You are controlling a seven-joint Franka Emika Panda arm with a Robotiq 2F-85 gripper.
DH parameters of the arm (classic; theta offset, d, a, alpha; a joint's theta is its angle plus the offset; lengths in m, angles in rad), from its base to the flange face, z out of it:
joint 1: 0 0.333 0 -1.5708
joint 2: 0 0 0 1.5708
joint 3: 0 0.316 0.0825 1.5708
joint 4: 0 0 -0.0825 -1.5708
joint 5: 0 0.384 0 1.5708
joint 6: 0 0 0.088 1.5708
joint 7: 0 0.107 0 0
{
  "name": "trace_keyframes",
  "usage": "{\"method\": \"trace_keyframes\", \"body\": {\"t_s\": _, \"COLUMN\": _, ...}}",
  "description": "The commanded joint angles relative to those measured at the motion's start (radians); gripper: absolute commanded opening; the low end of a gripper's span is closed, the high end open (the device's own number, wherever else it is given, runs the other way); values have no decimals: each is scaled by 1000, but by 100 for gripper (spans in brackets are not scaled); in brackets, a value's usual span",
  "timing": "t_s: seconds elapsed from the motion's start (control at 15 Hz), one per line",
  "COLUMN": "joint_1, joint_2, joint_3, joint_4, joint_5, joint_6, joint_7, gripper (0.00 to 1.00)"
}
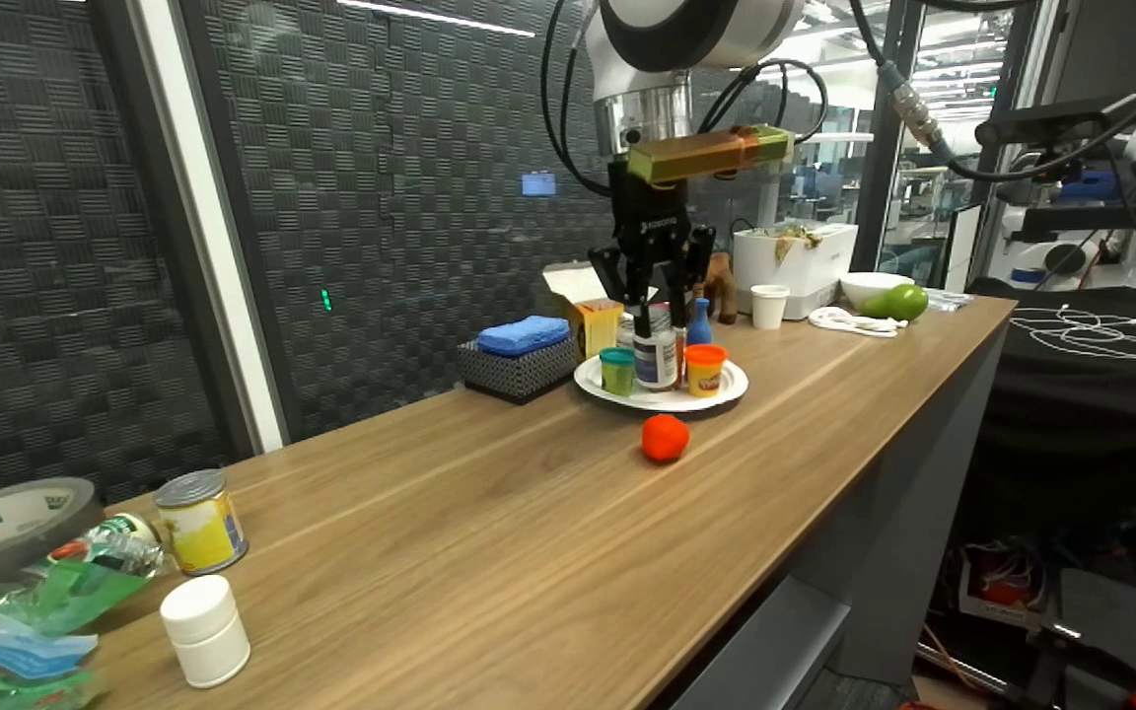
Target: Place the bottles and orange toy on the white plate
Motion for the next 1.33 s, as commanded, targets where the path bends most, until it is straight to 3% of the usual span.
{"method": "trace_keyframes", "body": {"t_s": 0.0, "joint_1": -16, "joint_2": 26, "joint_3": -9, "joint_4": 50, "joint_5": 6, "joint_6": -31, "joint_7": 22, "gripper": 18}}
{"method": "trace_keyframes", "body": {"t_s": 1.27, "joint_1": -68, "joint_2": 162, "joint_3": -18, "joint_4": 219, "joint_5": 140, "joint_6": -134, "joint_7": -4, "gripper": 18}}
